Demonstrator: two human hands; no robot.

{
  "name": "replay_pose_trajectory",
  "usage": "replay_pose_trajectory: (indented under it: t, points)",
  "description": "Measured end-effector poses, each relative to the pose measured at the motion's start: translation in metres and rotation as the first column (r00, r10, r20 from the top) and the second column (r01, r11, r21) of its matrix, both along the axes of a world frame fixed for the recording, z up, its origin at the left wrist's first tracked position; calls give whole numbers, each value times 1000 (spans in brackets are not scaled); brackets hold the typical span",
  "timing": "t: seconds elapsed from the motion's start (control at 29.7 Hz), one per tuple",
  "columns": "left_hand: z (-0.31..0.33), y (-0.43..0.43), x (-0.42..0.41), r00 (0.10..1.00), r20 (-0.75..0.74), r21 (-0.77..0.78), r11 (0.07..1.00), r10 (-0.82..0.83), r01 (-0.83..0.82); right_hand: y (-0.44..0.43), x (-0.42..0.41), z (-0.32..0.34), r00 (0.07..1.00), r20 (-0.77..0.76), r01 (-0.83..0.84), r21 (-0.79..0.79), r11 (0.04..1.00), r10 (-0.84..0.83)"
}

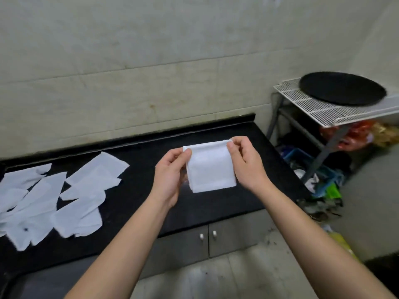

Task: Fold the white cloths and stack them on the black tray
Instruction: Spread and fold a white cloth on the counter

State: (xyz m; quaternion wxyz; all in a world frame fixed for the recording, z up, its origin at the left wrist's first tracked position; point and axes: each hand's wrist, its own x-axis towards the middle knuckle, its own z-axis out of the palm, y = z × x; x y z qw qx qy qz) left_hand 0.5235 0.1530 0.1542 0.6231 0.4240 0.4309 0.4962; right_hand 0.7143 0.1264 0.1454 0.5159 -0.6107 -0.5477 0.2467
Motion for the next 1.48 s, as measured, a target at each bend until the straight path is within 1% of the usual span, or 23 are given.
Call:
replay_pose_trajectory:
  t: [0.07,0.13,0.17,0.24,0.27,0.34,0.37,0.4,0.47,0.61,0.71,0.87,1.04,1.14,1.18,1.28,1.41,1.48]
  points:
    - [5,2,48,997,-33,9,997,-70,71,-8,46,4,996,1,86,-6,996,-86]
    - [9,6,85,990,-66,27,991,-126,128,-12,82,6,991,-12,134,-35,990,-135]
    - [9,9,100,986,-79,36,988,-147,150,-12,96,7,988,-44,147,-60,987,-150]
    - [8,18,133,975,-106,41,979,-194,199,-12,127,8,968,-180,152,-133,979,-175]
    - [6,25,147,969,-117,37,974,-216,221,-10,141,8,947,-270,127,-185,974,-175]
    - [2,40,177,956,-134,8,964,-261,264,-5,173,9,875,-460,18,-283,959,-153]
    - [0,48,190,951,-137,-10,960,-279,280,-1,187,9,838,-527,-36,-310,950,-140]
    - [-2,58,206,944,-130,-28,953,-304,303,3,205,11,809,-573,-73,-320,945,-132]
    - [-5,81,243,925,-122,-53,933,-359,355,14,241,14,785,-603,-82,-329,941,-142]
    - [4,116,309,889,-119,-60,897,-442,437,34,300,32,791,-583,-42,-352,935,-184]
    - [14,138,357,869,-109,-52,876,-483,480,48,343,47,818,-532,18,-352,936,-216]
    - [17,160,429,840,-182,-52,858,-511,511,58,402,51,841,-437,161,-361,919,-319]
    - [10,184,489,831,-185,-66,851,-524,522,83,463,43,881,-268,279,-374,885,-391]
    - [10,207,534,855,-216,-58,880,-471,471,116,511,41,900,-162,328,-357,875,-404]
    - [11,215,548,865,-222,-58,892,-449,448,128,526,41,907,-147,324,-356,877,-395]
    - [12,244,598,889,-274,-65,929,-367,364,168,579,35,924,-182,244,-396,885,-337]
    - [10,283,658,875,-388,-108,957,-289,268,226,645,25,934,-211,176,-434,884,-289]
    - [2,303,682,876,-415,-142,968,-247,205,256,672,17,945,-202,145,-445,884,-256]
